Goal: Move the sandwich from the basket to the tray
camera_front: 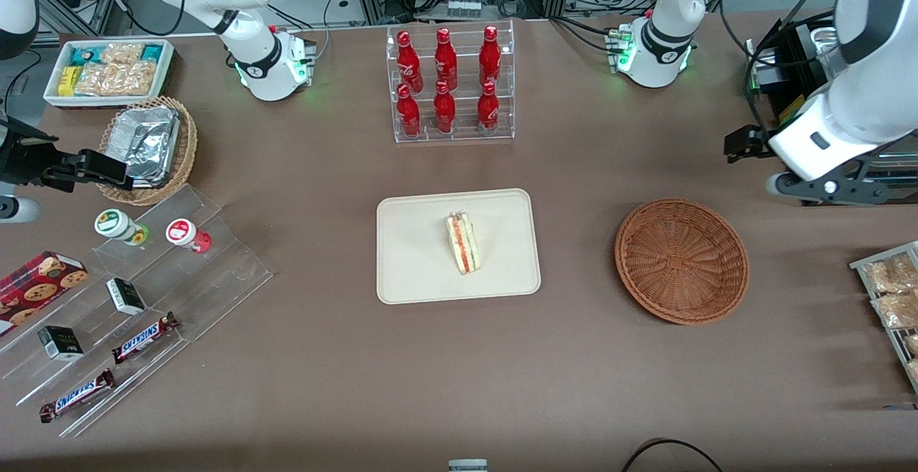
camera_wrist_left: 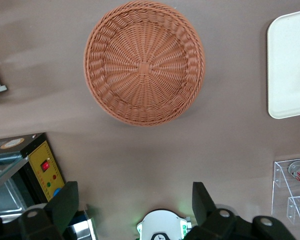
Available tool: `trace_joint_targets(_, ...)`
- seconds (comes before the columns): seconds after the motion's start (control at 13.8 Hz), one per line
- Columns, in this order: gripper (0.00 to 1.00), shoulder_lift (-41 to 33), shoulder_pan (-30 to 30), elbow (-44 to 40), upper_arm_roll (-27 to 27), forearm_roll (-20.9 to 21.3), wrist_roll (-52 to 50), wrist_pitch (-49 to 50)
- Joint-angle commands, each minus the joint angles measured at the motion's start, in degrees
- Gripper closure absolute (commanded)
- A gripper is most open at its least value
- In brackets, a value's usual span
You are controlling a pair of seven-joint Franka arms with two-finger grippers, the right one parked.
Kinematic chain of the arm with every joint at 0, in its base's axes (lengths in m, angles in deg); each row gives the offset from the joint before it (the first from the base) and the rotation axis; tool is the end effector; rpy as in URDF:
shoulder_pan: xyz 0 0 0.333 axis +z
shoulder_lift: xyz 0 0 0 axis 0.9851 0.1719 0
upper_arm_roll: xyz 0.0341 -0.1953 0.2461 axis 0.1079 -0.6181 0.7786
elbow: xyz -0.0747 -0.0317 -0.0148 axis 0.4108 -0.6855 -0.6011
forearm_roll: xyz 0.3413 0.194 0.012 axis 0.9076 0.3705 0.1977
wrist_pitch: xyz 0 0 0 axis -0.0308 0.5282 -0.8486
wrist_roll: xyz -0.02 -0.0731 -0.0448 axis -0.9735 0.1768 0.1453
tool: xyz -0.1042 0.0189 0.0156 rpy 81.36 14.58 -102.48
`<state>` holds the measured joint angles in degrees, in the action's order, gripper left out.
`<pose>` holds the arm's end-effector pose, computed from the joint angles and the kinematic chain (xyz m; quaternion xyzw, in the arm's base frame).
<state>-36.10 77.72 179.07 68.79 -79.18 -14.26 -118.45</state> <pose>0.5450 -0.0588 0.5826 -0.9908 0.0755 0.1082 0.0293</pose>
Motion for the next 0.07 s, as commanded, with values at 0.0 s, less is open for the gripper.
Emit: trace_joint_targets(0.0,0.00,-2.32,0.09,0.68,0.50,0.21,0.52,1.38)
